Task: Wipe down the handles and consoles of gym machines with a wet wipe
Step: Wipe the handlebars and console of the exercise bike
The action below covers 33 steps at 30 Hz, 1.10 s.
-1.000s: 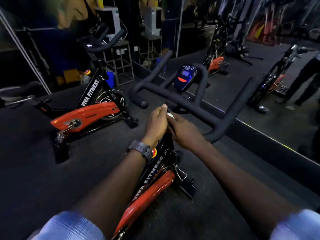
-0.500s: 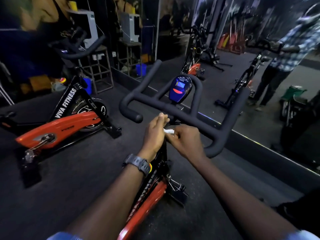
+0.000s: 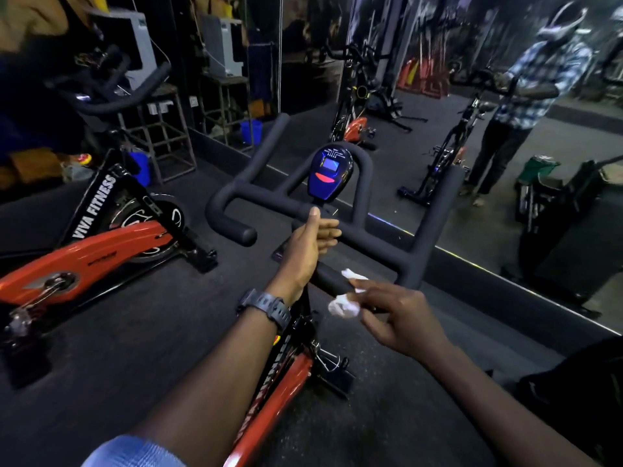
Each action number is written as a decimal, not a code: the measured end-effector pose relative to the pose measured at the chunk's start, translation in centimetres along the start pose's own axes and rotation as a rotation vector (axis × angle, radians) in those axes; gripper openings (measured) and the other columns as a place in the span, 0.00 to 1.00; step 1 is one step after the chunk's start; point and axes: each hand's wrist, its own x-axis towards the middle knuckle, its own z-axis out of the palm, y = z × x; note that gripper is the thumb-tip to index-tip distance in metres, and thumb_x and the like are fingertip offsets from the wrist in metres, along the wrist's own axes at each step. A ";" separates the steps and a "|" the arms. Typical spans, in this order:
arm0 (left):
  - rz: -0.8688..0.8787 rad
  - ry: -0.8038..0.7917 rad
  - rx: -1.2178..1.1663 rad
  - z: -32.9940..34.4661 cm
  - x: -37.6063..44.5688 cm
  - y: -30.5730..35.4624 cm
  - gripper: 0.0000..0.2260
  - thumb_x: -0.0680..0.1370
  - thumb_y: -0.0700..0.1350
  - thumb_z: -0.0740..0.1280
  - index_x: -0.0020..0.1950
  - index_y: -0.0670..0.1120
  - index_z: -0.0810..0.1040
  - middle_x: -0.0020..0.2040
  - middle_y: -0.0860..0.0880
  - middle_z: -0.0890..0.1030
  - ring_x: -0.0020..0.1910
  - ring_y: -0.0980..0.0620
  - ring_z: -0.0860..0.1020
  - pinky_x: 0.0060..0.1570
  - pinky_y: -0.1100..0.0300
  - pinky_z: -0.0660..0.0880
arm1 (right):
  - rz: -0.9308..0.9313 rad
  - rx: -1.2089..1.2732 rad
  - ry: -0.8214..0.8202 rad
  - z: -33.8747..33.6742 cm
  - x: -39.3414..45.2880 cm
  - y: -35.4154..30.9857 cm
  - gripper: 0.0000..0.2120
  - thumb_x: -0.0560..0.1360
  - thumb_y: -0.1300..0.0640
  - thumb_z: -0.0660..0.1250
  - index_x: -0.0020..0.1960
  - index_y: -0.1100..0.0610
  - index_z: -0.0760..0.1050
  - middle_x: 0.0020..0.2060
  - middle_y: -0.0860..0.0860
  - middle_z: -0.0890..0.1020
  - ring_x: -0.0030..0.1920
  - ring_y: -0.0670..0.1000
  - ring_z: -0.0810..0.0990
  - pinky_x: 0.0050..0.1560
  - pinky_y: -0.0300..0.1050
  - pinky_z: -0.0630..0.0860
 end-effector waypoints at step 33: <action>0.247 -0.130 0.431 2.5 2.4 -0.8 0.34 0.75 0.72 0.49 0.44 0.49 0.85 0.38 0.51 0.85 0.37 0.52 0.83 0.50 0.45 0.80 | 0.189 -0.359 -0.024 4.5 -0.1 -3.4 0.24 0.80 0.49 0.58 0.69 0.64 0.71 0.59 0.57 0.78 0.61 0.58 0.75 0.70 0.54 0.64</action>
